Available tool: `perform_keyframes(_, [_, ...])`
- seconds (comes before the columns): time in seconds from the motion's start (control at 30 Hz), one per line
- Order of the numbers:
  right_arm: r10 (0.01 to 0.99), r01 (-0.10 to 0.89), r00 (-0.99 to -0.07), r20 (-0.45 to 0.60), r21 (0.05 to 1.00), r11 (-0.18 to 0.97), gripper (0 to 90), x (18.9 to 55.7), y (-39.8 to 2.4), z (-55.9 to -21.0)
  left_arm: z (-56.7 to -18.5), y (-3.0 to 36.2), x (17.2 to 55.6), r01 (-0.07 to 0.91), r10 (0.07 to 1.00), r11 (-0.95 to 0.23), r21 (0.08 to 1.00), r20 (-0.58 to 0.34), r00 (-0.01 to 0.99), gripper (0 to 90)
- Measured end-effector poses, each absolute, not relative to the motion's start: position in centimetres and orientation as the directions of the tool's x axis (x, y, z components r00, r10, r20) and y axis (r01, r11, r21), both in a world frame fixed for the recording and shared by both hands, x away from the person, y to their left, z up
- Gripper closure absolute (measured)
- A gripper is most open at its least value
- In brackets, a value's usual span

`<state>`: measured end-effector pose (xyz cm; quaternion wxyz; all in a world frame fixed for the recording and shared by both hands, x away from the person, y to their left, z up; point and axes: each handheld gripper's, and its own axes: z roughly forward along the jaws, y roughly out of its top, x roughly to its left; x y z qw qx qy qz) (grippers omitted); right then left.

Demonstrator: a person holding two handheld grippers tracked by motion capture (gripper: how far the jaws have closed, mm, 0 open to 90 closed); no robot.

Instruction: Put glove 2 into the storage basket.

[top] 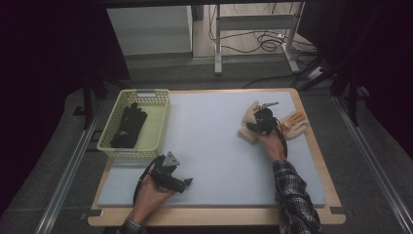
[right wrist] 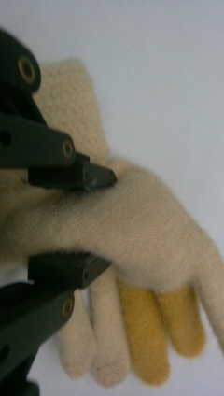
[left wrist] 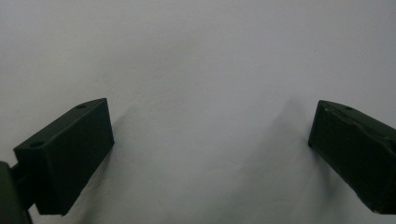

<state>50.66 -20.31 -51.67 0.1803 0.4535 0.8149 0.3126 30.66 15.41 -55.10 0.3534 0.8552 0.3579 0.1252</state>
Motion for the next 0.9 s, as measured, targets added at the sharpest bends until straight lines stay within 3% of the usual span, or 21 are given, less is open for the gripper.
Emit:
perform_keyframes(0.17, [0.828, 0.591, -0.558, -0.058, 0.672, 0.446, 75.0, 49.9, -20.1, -51.0, -55.1, 15.4, 30.7, 0.524, 0.701, -0.494, 0.694, -0.039, 0.712, 0.3])
perform_keyframes(0.5, [0.774, 0.542, -0.633, 0.022, 0.727, 0.422, 75.4, 46.5, -19.8, -47.7, -55.1, 15.4, 30.7, 0.524, 0.701, -0.494, 0.694, -0.039, 0.712, 0.3])
perform_keyframes(0.9, [0.655, 0.471, -0.754, 0.05, 0.735, 0.487, 73.6, 38.7, -16.8, -44.9, -55.1, 15.4, 30.7, 0.522, 0.7, -0.494, 0.695, -0.037, 0.713, 0.4])
